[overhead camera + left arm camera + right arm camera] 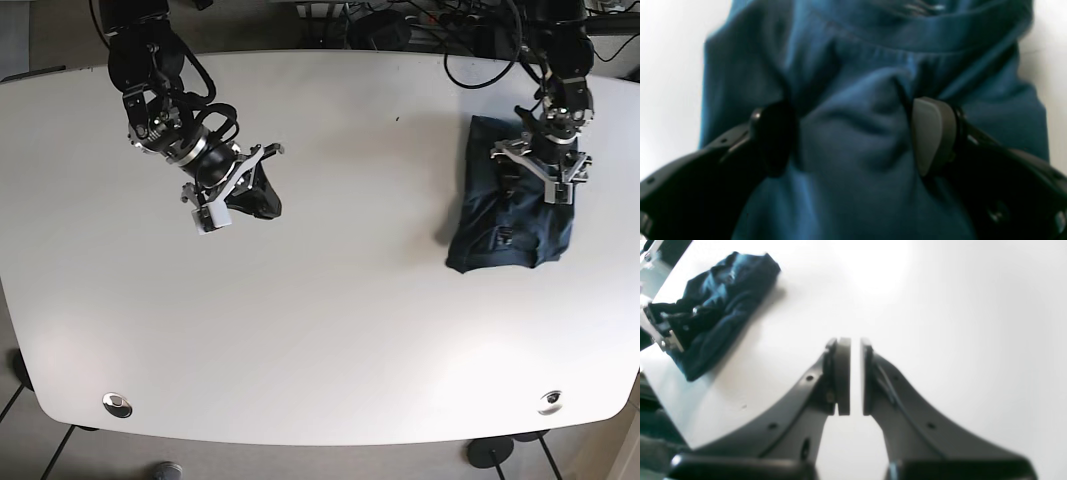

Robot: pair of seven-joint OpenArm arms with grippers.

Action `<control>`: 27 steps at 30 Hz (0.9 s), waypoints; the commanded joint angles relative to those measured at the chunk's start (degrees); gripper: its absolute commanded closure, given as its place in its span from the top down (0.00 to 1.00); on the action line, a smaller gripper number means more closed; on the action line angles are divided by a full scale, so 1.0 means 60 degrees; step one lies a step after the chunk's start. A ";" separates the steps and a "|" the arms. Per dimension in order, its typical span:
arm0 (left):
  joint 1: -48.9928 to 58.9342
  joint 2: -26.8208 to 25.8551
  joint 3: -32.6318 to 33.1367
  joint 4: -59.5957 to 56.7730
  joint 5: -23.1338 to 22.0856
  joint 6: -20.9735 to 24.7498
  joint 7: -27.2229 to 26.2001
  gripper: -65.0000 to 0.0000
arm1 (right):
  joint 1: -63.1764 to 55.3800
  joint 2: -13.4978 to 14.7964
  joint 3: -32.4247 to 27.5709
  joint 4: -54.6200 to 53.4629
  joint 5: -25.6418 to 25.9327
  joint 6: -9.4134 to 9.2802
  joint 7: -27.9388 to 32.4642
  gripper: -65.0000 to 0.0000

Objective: Fold the T-shirt properly

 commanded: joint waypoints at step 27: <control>-0.0541 -0.3184 -0.2403 -0.0492 0.0347 -0.3702 0.0058 0.78 | 0.0202 0.0160 0.0052 0.0588 0.0041 -0.0021 0.0212 0.08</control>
